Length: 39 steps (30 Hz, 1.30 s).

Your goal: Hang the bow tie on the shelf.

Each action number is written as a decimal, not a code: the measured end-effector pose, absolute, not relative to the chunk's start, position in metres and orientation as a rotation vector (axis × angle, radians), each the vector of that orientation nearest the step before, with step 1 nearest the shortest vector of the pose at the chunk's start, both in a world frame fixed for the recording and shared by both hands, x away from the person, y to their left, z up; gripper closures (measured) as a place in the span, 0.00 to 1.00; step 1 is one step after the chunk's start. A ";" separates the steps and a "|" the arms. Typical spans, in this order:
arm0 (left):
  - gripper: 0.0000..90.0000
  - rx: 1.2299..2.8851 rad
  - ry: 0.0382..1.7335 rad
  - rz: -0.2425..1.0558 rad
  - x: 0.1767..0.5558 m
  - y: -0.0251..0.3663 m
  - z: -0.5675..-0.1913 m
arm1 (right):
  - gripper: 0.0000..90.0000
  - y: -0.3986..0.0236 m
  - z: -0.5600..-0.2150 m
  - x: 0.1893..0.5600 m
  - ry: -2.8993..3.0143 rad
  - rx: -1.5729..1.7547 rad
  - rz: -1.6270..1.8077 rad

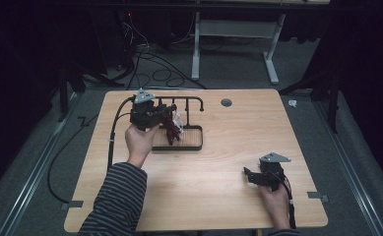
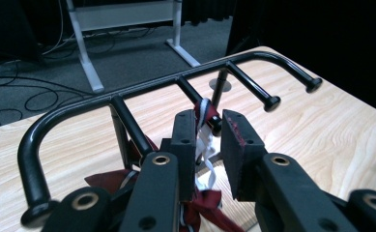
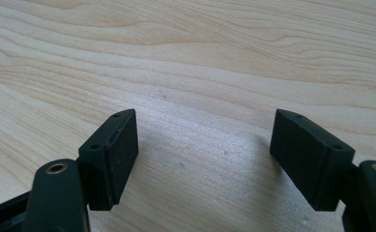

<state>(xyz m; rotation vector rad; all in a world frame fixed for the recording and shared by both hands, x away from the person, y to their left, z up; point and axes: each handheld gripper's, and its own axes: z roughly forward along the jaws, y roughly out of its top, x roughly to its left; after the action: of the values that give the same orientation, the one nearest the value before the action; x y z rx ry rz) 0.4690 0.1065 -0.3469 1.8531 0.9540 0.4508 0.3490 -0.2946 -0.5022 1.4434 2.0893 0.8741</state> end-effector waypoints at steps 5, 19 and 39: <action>0.82 1.861 0.939 0.450 0.460 0.113 -0.348 | 0.30 -0.295 -0.502 0.349 2.089 1.441 0.875; 0.79 1.860 0.939 0.456 0.438 0.134 -0.352 | 0.30 -0.295 -0.502 0.349 2.090 1.441 0.875; 0.73 1.834 0.983 0.412 0.424 0.152 -0.368 | 0.29 -0.295 -0.502 0.349 2.092 1.440 0.874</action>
<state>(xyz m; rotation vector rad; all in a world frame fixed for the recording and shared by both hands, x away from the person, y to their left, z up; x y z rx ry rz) 0.4242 0.1519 -0.3678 1.8336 0.9827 0.4119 0.3491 -0.2947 -0.5022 1.4403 2.0917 0.8737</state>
